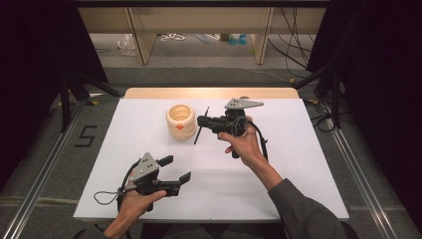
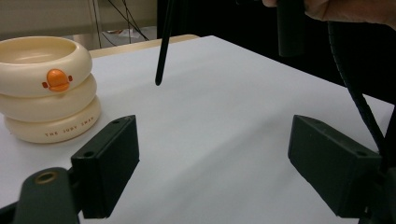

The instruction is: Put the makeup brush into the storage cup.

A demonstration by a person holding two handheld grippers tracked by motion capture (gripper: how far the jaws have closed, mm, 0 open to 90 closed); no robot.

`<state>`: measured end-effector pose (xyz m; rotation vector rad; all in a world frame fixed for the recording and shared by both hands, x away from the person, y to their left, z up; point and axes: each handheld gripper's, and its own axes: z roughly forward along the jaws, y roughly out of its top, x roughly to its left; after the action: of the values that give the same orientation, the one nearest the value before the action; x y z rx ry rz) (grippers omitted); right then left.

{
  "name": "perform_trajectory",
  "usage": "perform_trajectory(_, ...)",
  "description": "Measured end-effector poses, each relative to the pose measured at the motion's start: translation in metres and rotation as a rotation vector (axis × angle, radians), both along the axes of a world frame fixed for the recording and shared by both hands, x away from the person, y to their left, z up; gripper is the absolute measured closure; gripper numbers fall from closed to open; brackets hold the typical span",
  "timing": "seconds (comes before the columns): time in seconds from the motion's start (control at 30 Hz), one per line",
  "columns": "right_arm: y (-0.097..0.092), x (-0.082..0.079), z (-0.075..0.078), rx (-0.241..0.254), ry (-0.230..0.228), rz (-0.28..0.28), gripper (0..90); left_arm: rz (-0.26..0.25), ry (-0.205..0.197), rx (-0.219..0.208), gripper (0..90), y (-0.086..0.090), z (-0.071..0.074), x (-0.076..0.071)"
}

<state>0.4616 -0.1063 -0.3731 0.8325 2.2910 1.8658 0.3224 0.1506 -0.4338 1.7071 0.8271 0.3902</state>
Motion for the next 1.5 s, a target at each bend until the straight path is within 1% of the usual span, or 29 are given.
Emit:
perform_trajectory(0.07,0.0,0.003,0.002,-0.014,0.004,-0.005,85.6,0.003,-0.004,0.003,15.9,0.0,0.0,0.0)
perform_trajectory(0.1,0.001,0.005,0.002,-0.003,-0.004,-0.008,85.6,0.005,-0.006,0.004,15.9,0.0,0.0,0.001)
perform_trajectory(0.13,0.001,0.008,0.003,-0.013,-0.006,-0.012,85.6,0.004,-0.008,0.004,15.9,0.0,0.0,0.001)
perform_trajectory(0.23,0.002,0.012,0.004,-0.011,-0.006,-0.016,85.6,-0.001,-0.012,0.003,15.8,0.0,0.0,0.001)
perform_trajectory(0.3,0.002,0.014,0.005,-0.03,-0.001,-0.019,85.6,0.004,-0.007,-0.002,15.9,0.0,0.0,0.0)
perform_trajectory(0.33,0.003,0.016,0.005,-0.027,-0.003,-0.02,85.6,-0.005,0.004,-0.016,15.9,-0.001,0.0,0.0)
perform_trajectory(0.37,0.004,0.017,0.005,-0.034,-0.002,-0.019,85.6,0.008,-0.001,-0.008,15.9,0.0,0.0,0.0)
perform_trajectory(0.4,0.005,0.019,0.005,-0.027,-0.008,-0.024,85.6,0.008,-0.004,-0.01,15.9,0.0,0.0,0.0)
perform_trajectory(0.5,0.008,0.022,0.008,-0.042,-0.01,-0.026,85.6,0.006,-0.001,-0.008,15.9,0.0,0.0,0.0)
perform_trajectory(0.53,0.009,0.024,0.009,-0.035,-0.011,-0.026,85.6,0.006,-0.005,-0.007,15.9,0.001,0.0,0.0)
perform_trajectory(0.57,0.009,0.025,0.01,-0.045,-0.011,-0.025,85.6,0.003,-0.009,-0.005,15.9,0.001,0.0,0.001)
perform_trajectory(0.6,0.01,0.026,0.011,-0.037,-0.014,-0.031,85.6,0.001,-0.011,-0.002,15.9,0.001,0.0,0.001)
perform_trajectory(0.67,0.011,0.028,0.013,-0.042,-0.009,-0.027,85.6,0.003,-0.004,-0.008,15.9,0.0,0.0,0.0)
perform_trajectory(0.73,0.013,0.031,0.012,-0.035,-0.03,-0.032,85.6,0.005,-0.003,-0.009,15.9,0.0,0.0,0.0)
perform_trajectory(0.77,0.013,0.031,0.013,-0.039,-0.032,-0.033,85.6,0.005,-0.002,-0.007,15.9,0.0,0.0,0.0)
perform_trajectory(0.8,0.013,0.032,0.013,-0.044,-0.023,-0.035,85.6,0.005,-0.002,-0.007,15.9,0.0,0.0,0.0)
perform_trajectory(0.87,0.014,0.035,0.012,-0.041,-0.029,-0.038,85.6,0.005,-0.002,-0.006,15.9,0.0,0.0,0.0)
perform_trajectory(0.9,0.014,0.035,0.012,-0.041,-0.022,-0.036,85.6,0.005,-0.002,-0.006,15.9,0.0,0.0,0.0)
perform_trajectory(0.97,0.014,0.038,0.011,-0.045,-0.024,-0.042,85.6,0.006,-0.002,-0.007,15.9,0.0,0.0,0.0)
perform_trajectory(1.0,0.014,0.039,0.011,-0.052,-0.017,-0.044,85.6,0.006,-0.002,-0.007,15.9,0.0,0.0,0.0)
perform_trajectory(1.1,0.014,0.041,0.01,-0.054,-0.015,-0.05,85.6,0.002,-0.009,-0.001,15.9,0.001,0.0,0.001)
perform_trajectory(1.23,0.013,0.045,0.012,-0.047,-0.014,-0.061,85.6,0.002,-0.009,0.0,15.9,0.001,0.0,0.001)
perform_trajectory(1.27,0.013,0.046,0.012,-0.049,-0.008,-0.06,85.6,0.005,-0.002,-0.007,15.9,0.001,0.0,0.0)
perform_trajectory(1.3,0.013,0.047,0.013,-0.051,-0.011,-0.062,85.6,0.002,-0.008,-0.002,15.9,0.001,0.0,0.001)
perform_trajectory(1.33,0.013,0.048,0.013,-0.045,-0.005,-0.066,85.6,0.001,-0.01,-0.001,15.9,0.001,0.0,0.001)
perform_trajectory(1.37,0.013,0.05,0.013,-0.044,-0.027,-0.069,85.6,0.001,-0.009,0.002,15.9,0.002,0.0,0.001)
perform_trajectory(1.4,0.014,0.05,0.013,-0.038,-0.017,-0.07,85.6,0.0,-0.011,0.004,15.9,0.002,0.0,0.001)
perform_trajectory(1.5,0.016,0.053,0.013,-0.038,-0.009,-0.073,85.6,-0.001,-0.011,0.005,15.9,0.002,0.0,0.001)
